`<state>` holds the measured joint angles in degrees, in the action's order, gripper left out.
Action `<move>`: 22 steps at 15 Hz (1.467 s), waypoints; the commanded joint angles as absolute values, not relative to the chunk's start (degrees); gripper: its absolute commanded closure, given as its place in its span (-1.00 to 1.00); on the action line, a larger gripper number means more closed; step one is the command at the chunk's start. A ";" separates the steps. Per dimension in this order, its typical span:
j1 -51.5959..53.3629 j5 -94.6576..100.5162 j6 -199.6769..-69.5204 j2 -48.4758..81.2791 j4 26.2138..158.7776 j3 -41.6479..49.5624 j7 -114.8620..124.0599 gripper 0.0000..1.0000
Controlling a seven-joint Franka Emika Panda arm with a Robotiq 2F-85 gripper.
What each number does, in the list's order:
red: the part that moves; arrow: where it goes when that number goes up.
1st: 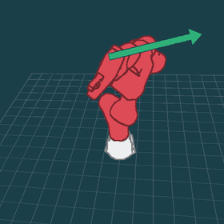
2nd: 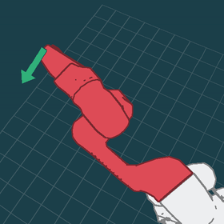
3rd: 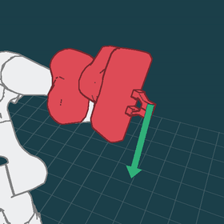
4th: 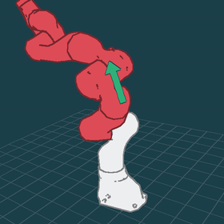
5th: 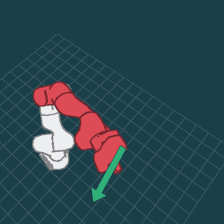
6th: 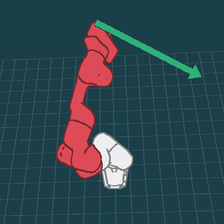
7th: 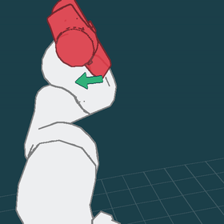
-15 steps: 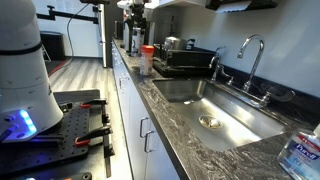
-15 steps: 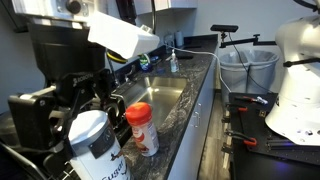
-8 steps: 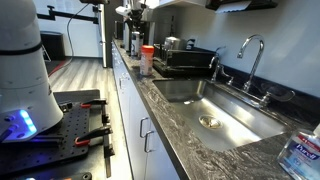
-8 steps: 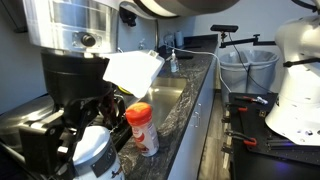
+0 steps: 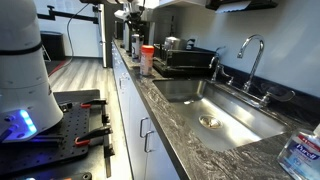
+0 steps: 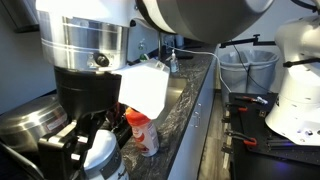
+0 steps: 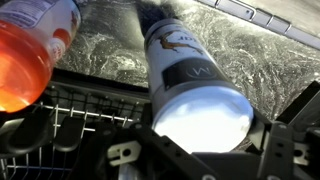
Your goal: Remove the white bottle from the dish rack
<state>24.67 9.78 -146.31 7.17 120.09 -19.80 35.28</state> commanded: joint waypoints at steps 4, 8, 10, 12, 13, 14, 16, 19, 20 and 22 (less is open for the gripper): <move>25.75 14.61 -148.21 7.83 121.24 -18.83 39.41 -0.23; 25.78 14.54 -149.95 9.20 121.29 -18.32 39.01 -0.23; 25.99 14.75 -151.32 9.79 121.38 -17.87 39.03 -0.23; 26.33 15.19 -152.70 10.32 121.55 -17.30 39.18 -0.23; 26.55 15.59 -153.25 10.53 121.61 -16.93 39.30 -0.23; 26.75 16.00 -153.51 10.75 121.53 -16.60 39.42 -0.23; 27.07 16.75 -154.02 11.12 121.50 -16.06 39.34 -0.23; 27.55 17.15 -154.13 11.47 121.25 -15.49 39.13 -0.23; 27.64 17.20 -154.10 11.46 121.23 -15.43 39.05 -0.23; 27.90 17.60 -153.84 11.46 121.12 -15.24 39.21 -0.23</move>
<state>26.66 15.81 -152.70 11.63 120.82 -16.48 37.61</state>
